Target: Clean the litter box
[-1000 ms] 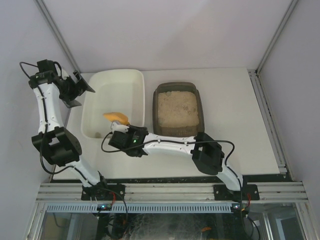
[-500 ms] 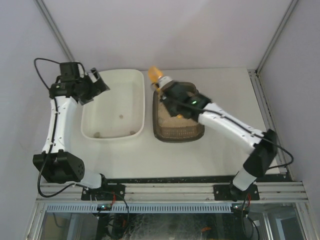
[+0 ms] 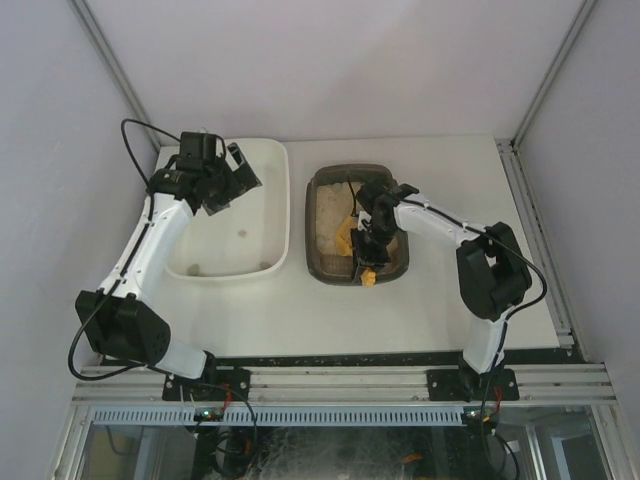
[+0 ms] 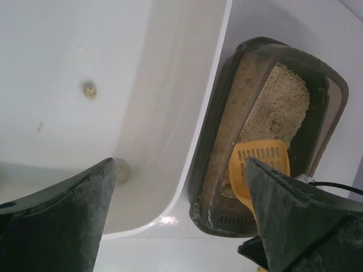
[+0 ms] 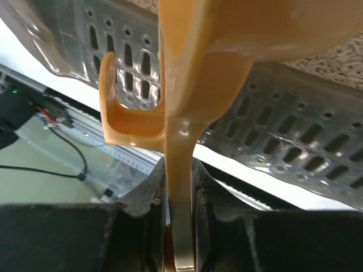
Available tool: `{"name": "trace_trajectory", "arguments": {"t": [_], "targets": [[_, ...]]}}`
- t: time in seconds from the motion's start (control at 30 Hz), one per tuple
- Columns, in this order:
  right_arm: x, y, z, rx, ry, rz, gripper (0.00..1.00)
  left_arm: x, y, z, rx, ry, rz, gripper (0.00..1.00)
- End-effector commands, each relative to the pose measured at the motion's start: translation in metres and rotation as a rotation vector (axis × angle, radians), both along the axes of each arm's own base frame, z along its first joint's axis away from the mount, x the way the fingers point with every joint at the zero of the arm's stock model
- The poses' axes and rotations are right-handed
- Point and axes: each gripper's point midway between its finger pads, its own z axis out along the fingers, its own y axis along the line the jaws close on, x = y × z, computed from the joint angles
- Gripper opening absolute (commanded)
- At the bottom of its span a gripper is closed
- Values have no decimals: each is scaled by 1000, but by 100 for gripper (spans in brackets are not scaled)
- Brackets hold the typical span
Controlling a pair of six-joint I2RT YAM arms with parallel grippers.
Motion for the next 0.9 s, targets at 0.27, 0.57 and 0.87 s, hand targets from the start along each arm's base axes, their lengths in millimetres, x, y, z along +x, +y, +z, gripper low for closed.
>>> {"name": "trace_trajectory", "arguments": {"t": [0.27, 0.57, 0.87], "targets": [[4, 43, 36, 146, 252, -56, 0, -3, -39, -20, -259, 128, 13, 100], [2, 27, 25, 117, 314, -125, 0, 12, -43, -11, -272, 77, -3, 100], [22, 61, 20, 267, 404, -112, 0, 6, -42, -15, -260, 77, -17, 100]]}}
